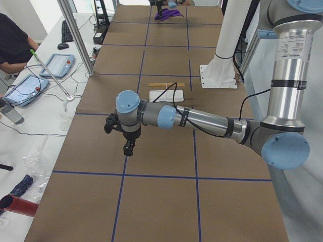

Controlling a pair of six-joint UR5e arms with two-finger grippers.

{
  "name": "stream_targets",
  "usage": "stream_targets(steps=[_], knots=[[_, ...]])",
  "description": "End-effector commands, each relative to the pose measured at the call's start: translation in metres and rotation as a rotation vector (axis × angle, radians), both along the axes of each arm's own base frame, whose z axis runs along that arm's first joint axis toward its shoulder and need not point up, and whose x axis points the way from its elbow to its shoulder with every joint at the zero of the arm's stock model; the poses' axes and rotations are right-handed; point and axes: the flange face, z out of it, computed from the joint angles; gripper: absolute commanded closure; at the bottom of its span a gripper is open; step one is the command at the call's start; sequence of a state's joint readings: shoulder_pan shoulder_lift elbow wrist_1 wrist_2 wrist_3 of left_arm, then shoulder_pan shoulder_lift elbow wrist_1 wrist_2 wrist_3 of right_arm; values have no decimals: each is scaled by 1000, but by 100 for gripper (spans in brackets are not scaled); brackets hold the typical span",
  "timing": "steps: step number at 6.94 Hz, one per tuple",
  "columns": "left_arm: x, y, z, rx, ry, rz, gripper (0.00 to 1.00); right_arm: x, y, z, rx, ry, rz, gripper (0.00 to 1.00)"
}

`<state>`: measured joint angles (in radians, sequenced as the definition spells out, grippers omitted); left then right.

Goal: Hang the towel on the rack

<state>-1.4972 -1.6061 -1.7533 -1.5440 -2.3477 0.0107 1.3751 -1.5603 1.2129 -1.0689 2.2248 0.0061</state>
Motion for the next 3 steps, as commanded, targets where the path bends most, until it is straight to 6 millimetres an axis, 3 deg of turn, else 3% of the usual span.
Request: stream_targets(steps=[1,2,3], knots=[[0,0,-3,7,1,0,0,0,-8,4,1,30,3,31],[0,0,-5,11,2,0,0,2,-8,6,3,54,7,42],[0,0,-7,14,3,0,0,3,-9,6,4,57,9,78]])
